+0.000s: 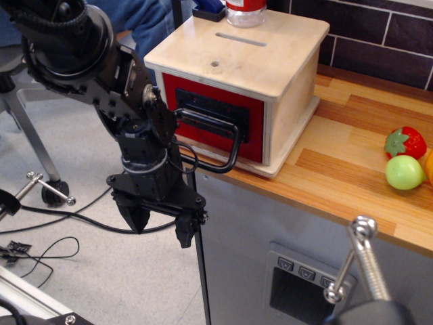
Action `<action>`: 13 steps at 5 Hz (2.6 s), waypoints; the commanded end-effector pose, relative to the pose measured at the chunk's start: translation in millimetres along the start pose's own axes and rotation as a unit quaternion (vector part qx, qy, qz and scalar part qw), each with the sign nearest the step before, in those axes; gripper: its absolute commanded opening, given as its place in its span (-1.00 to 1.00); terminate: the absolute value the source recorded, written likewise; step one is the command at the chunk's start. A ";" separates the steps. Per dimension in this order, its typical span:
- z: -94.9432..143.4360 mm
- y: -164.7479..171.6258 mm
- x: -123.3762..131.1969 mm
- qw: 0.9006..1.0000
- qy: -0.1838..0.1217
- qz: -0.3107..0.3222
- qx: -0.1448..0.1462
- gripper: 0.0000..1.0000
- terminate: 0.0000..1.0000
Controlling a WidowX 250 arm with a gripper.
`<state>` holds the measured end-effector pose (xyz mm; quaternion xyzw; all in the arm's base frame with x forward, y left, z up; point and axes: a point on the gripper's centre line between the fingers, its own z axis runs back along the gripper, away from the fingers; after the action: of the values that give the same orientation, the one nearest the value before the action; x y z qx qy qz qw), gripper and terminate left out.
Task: Open drawer of box
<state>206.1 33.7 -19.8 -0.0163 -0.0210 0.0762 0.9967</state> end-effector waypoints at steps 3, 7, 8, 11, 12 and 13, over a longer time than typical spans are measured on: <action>62.1 6.5 3.0 0.996 -0.014 -0.054 -0.063 1.00 -1.00; 96.0 -12.7 71.4 0.993 -0.100 -0.008 -0.055 1.00 -1.00; 81.8 -11.6 74.5 0.994 -0.101 -0.014 -0.037 1.00 -1.00; 48.8 -12.4 60.5 0.991 -0.126 -0.036 -0.007 1.00 -1.00; 37.7 -13.9 44.6 0.994 -0.100 -0.049 0.000 1.00 -1.00; 35.0 -11.5 21.0 0.996 -0.064 -0.067 0.001 1.00 -1.00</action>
<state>231.4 26.2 15.9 -0.0073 -0.0979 0.0193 0.9950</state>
